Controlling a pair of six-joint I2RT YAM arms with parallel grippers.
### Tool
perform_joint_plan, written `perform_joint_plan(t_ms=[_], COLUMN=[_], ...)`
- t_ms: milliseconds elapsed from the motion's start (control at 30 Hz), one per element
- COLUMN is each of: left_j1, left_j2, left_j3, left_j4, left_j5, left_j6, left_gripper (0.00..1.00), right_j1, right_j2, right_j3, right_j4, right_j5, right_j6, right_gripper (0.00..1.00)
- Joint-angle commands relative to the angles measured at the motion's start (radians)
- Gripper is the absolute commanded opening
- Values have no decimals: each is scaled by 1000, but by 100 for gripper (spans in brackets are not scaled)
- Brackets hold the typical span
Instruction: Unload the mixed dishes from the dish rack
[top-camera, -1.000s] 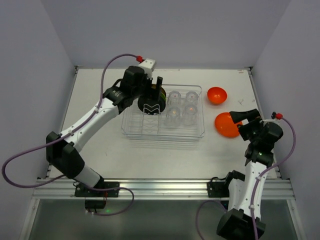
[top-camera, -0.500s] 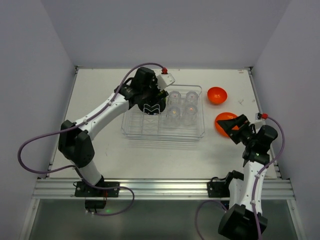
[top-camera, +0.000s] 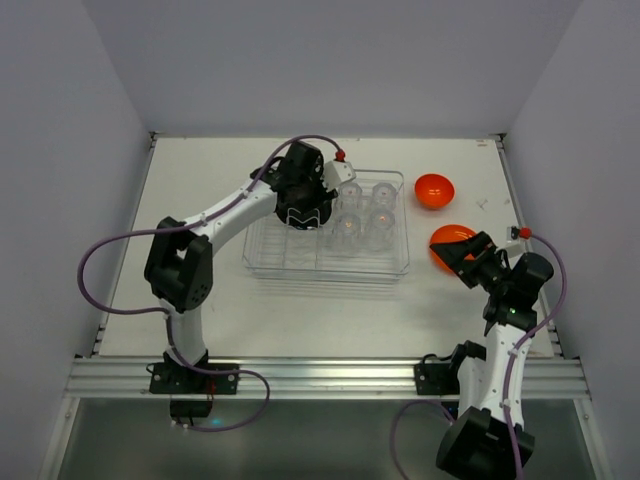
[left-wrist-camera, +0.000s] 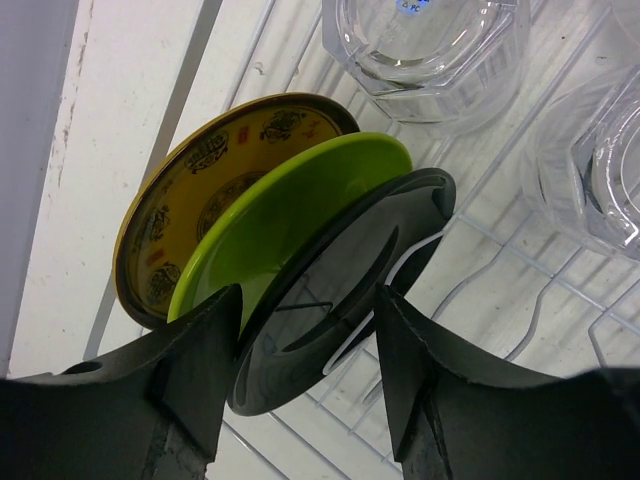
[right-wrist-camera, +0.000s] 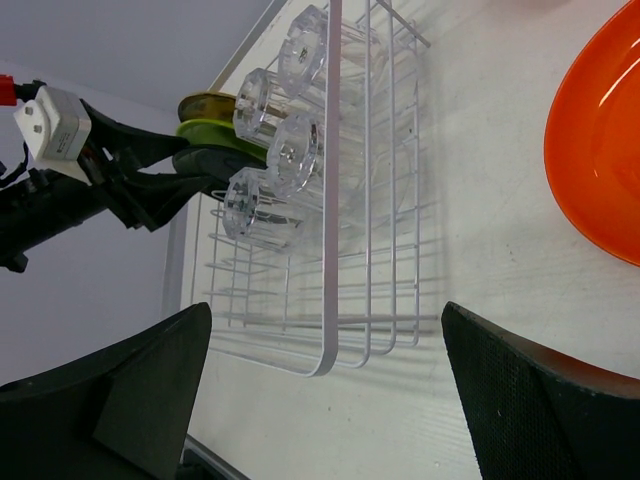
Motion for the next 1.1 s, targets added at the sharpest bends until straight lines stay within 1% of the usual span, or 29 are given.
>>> perform_joint_plan(t_ms=[0,167,233,333,400,667,700,733,833,867,933,967,1000,1067], left_j1=[6,7,7,7,7,3,1,-3,-12,-14,-20,-22,-25,-28], left_j2=[13,-10,-21,-29,-29,-27,-27,-29,-37,-38,-44,-46,-47,-52], left_j3=[49,26,14,-2,-8,0,3,3,1,0,-3,-3,-3,-2], left_j4=[4,-2,-4,-13,-24,-47,-51,-53,-47,-36,-36,-36,-35,-30], left_j5=[7,18,22,29,33,4,-2,-2,-57,-86,-99,-108,-112,-122], left_j6=[33,64,81,99,115,115,115,118,118,115,124,127,132,132], left_gripper=[58,51,45,43,39,34,31,30,27,22,17,11,9,2], right_j1=[1,1,1,1,1,1,1,1,1,1,1,3,1,1], right_j2=[-2,-4,-5,-7,-10,-19,-19,-21,-22,-25,-33,-40,-42,-47], right_j3=[-1,-4,-4,-4,-6,-6,-6,-6,-4,-3,2,3,3,6], right_j4=[47,46,44,40,38,32,32,31,26,20,11,9,6,3], right_j5=[-38,-35,-35,-37,-38,-35,-35,-34,-34,-34,-32,-27,-26,-20], right_j6=[-7,-7,-8,-11,-13,-16,-16,-16,-18,-21,-25,-25,-27,-27], right_gripper=[99,99,99,99,99,99,99,99,99,99,99,99,99,99])
